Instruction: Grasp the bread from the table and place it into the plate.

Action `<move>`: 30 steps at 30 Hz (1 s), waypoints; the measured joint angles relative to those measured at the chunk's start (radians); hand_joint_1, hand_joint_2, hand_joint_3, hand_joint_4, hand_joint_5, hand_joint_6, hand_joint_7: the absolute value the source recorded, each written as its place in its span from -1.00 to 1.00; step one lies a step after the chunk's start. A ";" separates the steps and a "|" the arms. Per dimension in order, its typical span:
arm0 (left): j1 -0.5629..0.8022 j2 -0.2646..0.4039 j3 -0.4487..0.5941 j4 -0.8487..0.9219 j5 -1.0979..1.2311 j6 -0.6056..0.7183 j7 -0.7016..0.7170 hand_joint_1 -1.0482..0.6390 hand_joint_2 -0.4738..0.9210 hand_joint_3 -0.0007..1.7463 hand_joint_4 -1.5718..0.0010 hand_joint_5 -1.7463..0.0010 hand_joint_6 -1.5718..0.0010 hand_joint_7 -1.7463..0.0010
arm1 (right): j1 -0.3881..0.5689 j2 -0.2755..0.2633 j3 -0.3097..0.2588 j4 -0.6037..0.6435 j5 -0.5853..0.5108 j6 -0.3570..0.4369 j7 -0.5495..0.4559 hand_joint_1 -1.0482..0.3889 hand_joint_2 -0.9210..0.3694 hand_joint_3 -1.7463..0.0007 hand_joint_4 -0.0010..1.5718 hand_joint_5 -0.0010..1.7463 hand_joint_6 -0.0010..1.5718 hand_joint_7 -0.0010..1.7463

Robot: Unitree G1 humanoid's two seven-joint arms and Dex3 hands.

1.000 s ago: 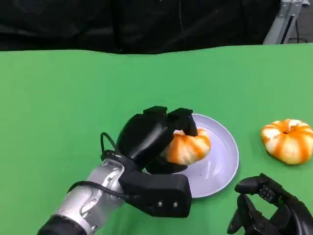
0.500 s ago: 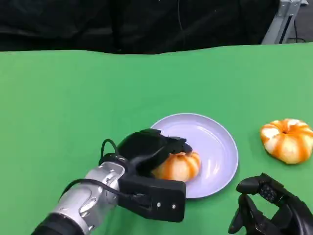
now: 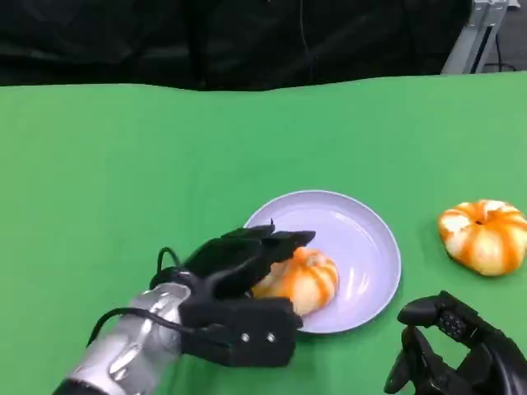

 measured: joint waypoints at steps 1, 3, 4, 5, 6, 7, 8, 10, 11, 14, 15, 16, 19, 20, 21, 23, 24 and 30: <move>0.020 -0.009 0.025 -0.025 -0.049 0.003 -0.013 -0.50 1.00 -0.51 0.89 0.95 0.66 0.94 | 0.001 0.000 0.000 -0.002 -0.001 0.001 0.000 0.23 -0.41 -0.24 0.19 0.79 0.06 0.60; 0.064 -0.034 0.079 -0.083 -0.146 0.018 -0.033 -0.27 1.00 -0.56 0.70 0.89 0.52 0.91 | 0.001 -0.001 0.001 -0.004 -0.001 0.003 -0.001 0.23 -0.40 -0.25 0.18 0.80 0.06 0.60; 0.088 -0.050 0.107 -0.114 -0.190 0.026 -0.035 -0.25 1.00 -0.57 0.68 0.89 0.50 0.91 | 0.002 -0.001 0.001 -0.006 -0.001 0.004 -0.001 0.23 -0.40 -0.25 0.18 0.81 0.06 0.60; 0.107 -0.061 0.125 -0.140 -0.222 0.032 -0.036 -0.02 1.00 -0.51 0.34 0.80 0.26 0.87 | 0.002 -0.001 0.001 -0.006 -0.001 0.004 -0.001 0.23 -0.41 -0.25 0.17 0.81 0.05 0.60; 0.130 -0.073 0.150 -0.165 -0.268 0.041 -0.040 0.08 1.00 -0.45 0.10 0.74 0.08 0.84 | 0.001 -0.001 0.003 -0.006 -0.001 0.004 -0.001 0.23 -0.41 -0.25 0.17 0.81 0.05 0.60; 0.156 -0.090 0.186 -0.190 -0.334 0.048 -0.047 0.15 1.00 -0.41 -0.05 0.70 -0.04 0.82 | 0.002 -0.001 0.004 -0.007 -0.001 0.004 -0.001 0.23 -0.41 -0.25 0.17 0.81 0.05 0.59; 0.180 -0.104 0.218 -0.215 -0.396 0.050 -0.058 0.17 1.00 -0.40 -0.10 0.69 -0.08 0.81 | 0.004 -0.001 0.004 -0.008 -0.001 0.004 -0.001 0.23 -0.41 -0.25 0.17 0.81 0.05 0.59; 0.212 -0.117 0.260 -0.249 -0.479 0.053 -0.080 0.19 1.00 -0.35 -0.29 0.61 -0.26 0.74 | 0.009 0.000 0.006 -0.008 -0.001 0.004 -0.001 0.23 -0.41 -0.25 0.17 0.81 0.05 0.59; 0.217 -0.117 0.270 -0.255 -0.494 0.055 -0.087 0.19 0.76 0.04 -0.32 0.01 -0.34 0.28 | 0.011 0.000 0.006 -0.008 -0.001 0.004 -0.001 0.23 -0.41 -0.25 0.18 0.81 0.05 0.60; 0.262 -0.114 0.332 -0.321 -0.675 0.139 -0.191 0.17 0.41 0.58 -0.24 -0.83 -0.14 -0.70 | 0.011 0.000 0.010 -0.011 -0.002 0.005 -0.002 0.22 -0.40 -0.26 0.18 0.80 0.05 0.60; 0.282 -0.109 0.357 -0.357 -0.744 0.187 -0.227 0.16 0.37 0.63 -0.24 -0.91 -0.09 -0.83 | 0.011 0.000 0.010 -0.011 -0.002 0.007 -0.004 0.22 -0.40 -0.26 0.19 0.80 0.05 0.60; 0.302 -0.102 0.382 -0.397 -0.812 0.243 -0.257 0.16 0.35 0.66 -0.24 -0.96 -0.06 -0.92 | 0.011 -0.001 0.010 -0.012 -0.002 0.008 -0.005 0.22 -0.40 -0.27 0.19 0.80 0.05 0.60; 0.344 -0.072 0.431 -0.470 -0.920 0.366 -0.295 0.15 0.33 0.68 -0.23 -1.00 -0.04 -0.98 | 0.011 -0.001 0.009 -0.014 -0.002 0.012 -0.011 0.22 -0.39 -0.28 0.19 0.80 0.05 0.60; 0.349 -0.067 0.437 -0.481 -0.928 0.386 -0.296 0.15 0.33 0.68 -0.23 -1.00 -0.03 -0.99 | 0.009 -0.002 0.009 -0.014 -0.002 0.014 -0.012 0.22 -0.39 -0.28 0.19 0.80 0.05 0.60; 0.352 -0.065 0.440 -0.489 -0.929 0.400 -0.297 0.15 0.33 0.68 -0.23 -1.00 -0.03 -0.99 | 0.008 -0.002 0.010 -0.014 -0.002 0.016 -0.012 0.22 -0.39 -0.28 0.19 0.80 0.05 0.60; 0.373 -0.054 0.459 -0.524 -0.975 0.457 -0.314 0.11 0.34 0.63 -0.23 -1.00 -0.05 -0.97 | 0.002 -0.001 0.014 -0.013 -0.002 0.021 -0.012 0.22 -0.38 -0.29 0.19 0.80 0.05 0.60; 0.419 -0.023 0.488 -0.568 -1.042 0.525 -0.349 0.10 0.34 0.62 -0.23 -1.00 -0.05 -0.97 | 0.001 0.000 0.014 -0.015 -0.002 0.022 -0.012 0.22 -0.38 -0.29 0.19 0.80 0.06 0.60; 0.621 0.137 0.681 -0.626 -1.279 0.736 -0.491 0.04 0.45 0.33 -0.20 -1.00 -0.06 -0.97 | -0.026 -0.014 -0.007 -0.005 -0.003 0.025 -0.017 0.24 -0.36 -0.32 0.19 0.81 0.06 0.60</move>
